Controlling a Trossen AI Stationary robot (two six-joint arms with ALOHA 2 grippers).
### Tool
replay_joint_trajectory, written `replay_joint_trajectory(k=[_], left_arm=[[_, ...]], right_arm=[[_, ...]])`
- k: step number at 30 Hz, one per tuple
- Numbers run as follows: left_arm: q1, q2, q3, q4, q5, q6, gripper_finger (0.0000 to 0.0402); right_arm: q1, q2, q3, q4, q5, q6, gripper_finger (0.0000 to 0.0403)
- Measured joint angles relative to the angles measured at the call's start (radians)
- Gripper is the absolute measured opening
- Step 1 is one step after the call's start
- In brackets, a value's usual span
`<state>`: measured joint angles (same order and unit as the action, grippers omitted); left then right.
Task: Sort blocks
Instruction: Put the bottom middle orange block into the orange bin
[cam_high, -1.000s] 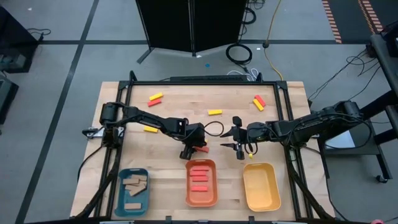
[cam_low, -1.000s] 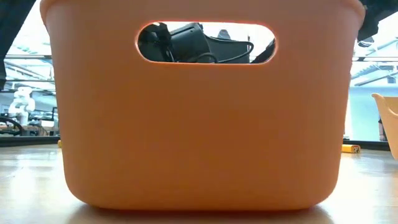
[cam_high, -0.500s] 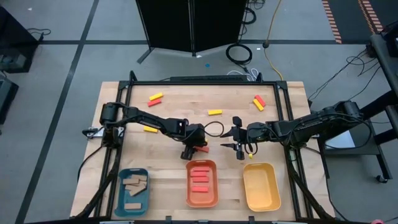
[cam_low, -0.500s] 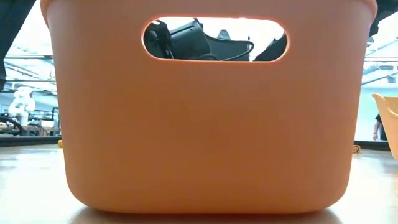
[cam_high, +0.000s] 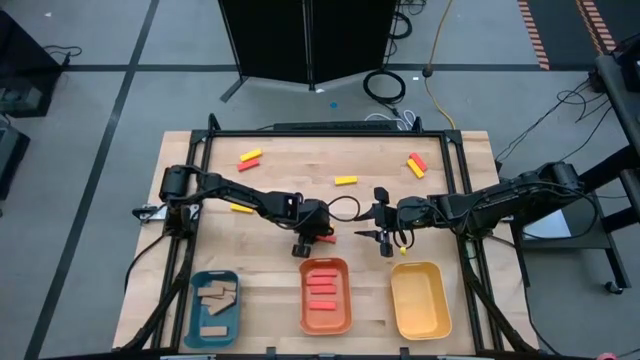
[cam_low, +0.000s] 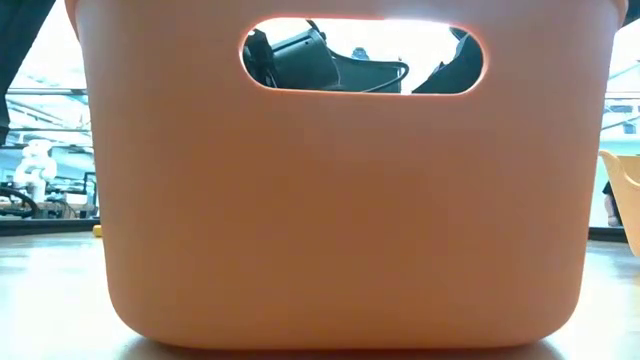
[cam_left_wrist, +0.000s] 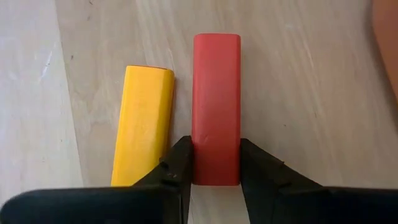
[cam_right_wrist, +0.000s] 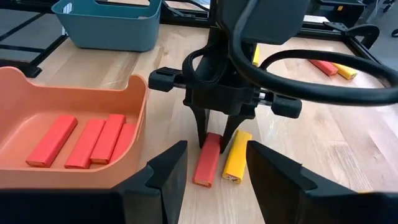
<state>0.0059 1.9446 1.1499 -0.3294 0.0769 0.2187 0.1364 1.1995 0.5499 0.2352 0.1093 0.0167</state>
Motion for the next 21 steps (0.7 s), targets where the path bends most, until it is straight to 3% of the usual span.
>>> replay_joint_trajectory(k=[6, 14, 19, 21], left_arm=[[0.002, -0.057, -0.007, -0.048, -0.029, -0.004, 0.0092], [-0.032, -0.25, -0.003, -0.048, -0.044, -0.062, 0.0091], [-0.102, -0.34, -0.003, -0.041, 0.192, -0.109, 0.0091], [-0.146, -0.353, -0.003, -0.02, 0.242, -0.139, 0.0091]], right_arm=[[0.0, 0.0, 0.0, -0.002, 0.021, -0.017, 0.016], [0.0, 0.0, 0.0, -0.001, 0.077, -0.035, 0.016], [0.0, -0.001, 0.0, -0.001, 0.075, -0.025, 0.016], [0.0, -0.001, 0.0, -0.001, 0.075, -0.025, 0.016]])
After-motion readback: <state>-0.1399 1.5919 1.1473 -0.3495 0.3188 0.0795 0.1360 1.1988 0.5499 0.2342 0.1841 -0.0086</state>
